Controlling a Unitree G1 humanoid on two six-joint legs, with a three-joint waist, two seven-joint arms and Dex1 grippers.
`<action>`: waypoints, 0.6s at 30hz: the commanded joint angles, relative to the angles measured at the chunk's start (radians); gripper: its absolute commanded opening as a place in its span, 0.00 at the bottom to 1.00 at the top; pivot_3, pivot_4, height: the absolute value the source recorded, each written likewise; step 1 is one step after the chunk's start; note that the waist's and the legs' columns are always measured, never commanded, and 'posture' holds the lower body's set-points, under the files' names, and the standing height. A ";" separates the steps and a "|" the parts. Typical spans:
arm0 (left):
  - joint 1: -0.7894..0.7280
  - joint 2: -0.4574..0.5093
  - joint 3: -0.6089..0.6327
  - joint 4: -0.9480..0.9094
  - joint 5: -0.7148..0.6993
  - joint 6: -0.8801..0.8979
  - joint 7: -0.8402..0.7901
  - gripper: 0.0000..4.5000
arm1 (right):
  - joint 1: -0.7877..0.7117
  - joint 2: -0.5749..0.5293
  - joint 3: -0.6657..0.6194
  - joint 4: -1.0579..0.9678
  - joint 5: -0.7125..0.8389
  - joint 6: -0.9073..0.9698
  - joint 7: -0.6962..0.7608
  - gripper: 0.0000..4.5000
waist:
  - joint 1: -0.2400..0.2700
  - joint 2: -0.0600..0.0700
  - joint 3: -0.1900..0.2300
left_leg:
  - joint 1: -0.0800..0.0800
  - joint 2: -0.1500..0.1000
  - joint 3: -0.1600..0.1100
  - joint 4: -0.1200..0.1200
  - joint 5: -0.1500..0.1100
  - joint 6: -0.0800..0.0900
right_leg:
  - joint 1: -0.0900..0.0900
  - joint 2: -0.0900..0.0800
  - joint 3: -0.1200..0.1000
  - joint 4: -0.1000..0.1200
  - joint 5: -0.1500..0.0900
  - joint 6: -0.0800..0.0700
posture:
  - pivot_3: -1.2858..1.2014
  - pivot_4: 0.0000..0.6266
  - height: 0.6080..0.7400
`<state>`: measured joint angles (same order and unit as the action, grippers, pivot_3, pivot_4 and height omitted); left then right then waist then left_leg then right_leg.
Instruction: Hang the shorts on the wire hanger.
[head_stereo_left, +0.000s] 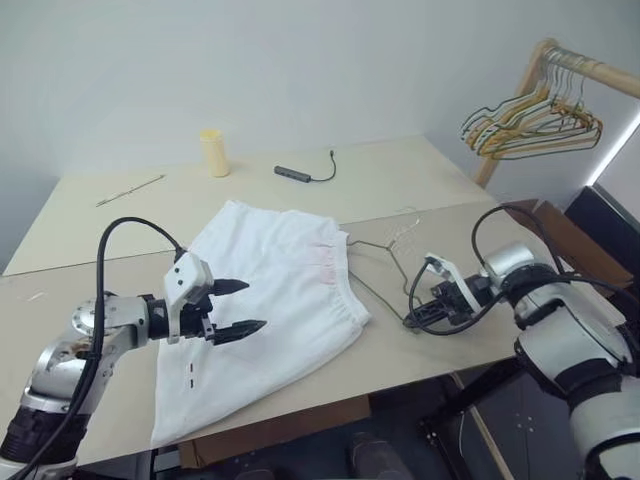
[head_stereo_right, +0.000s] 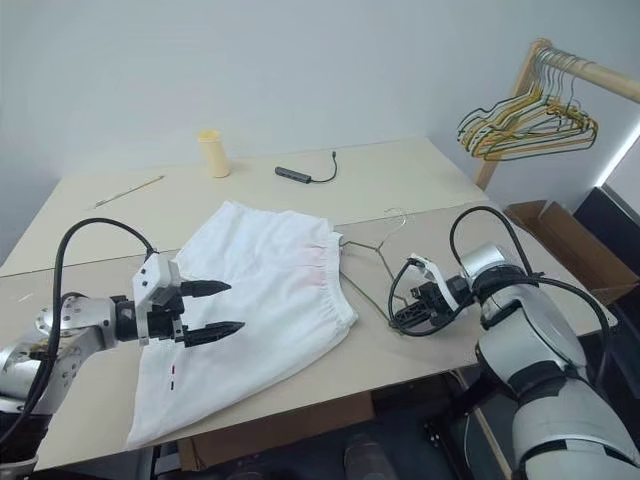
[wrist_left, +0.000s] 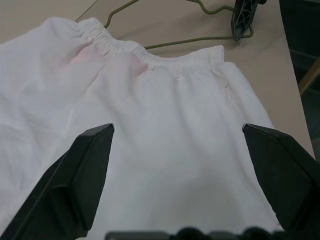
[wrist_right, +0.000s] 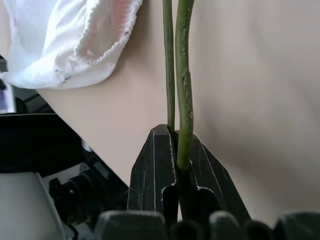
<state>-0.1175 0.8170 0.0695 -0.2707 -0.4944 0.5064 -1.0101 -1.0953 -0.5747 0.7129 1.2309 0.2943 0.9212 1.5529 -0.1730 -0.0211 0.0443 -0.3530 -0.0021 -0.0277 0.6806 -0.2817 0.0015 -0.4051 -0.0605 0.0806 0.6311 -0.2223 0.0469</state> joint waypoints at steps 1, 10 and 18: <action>-0.003 0.003 0.029 -0.034 -0.011 0.004 0.011 0.99 | -0.045 0.004 -0.057 0.041 -0.029 -0.035 0.062 0.00 | 0.009 0.000 0.000 | 0.000 0.000 0.000 0.000 0.000 0.000 | 0.000 0.000 0.000 0.000 0.000 0.000 | 0.51 0.00 1.00; 0.007 0.000 0.034 -0.066 -0.048 0.034 0.017 0.99 | -0.074 0.028 -0.103 0.054 0.019 0.055 0.062 0.00 | 0.022 0.000 0.000 | 0.000 0.000 0.000 0.000 0.000 0.000 | 0.000 0.000 -0.001 0.001 0.000 -0.001 | 0.51 0.00 1.00; -0.005 -0.001 0.023 -0.060 -0.046 0.036 0.014 0.99 | -0.060 0.066 -0.147 0.086 -0.052 0.036 0.062 0.00 | 0.023 0.000 0.000 | 0.000 0.000 0.000 0.000 0.000 0.000 | 0.000 0.000 -0.001 0.001 0.000 -0.001 | 0.50 0.00 1.00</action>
<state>-0.1017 0.8168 0.0758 -0.3090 -0.5316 0.5444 -0.9948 -1.1319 -0.5149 0.6033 1.3061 0.2663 0.9669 1.5581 -0.1503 -0.0208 0.0442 -0.3529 -0.0023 -0.0280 0.6807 -0.2817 0.0015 -0.4053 -0.0606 0.0799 0.6318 -0.2220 0.0463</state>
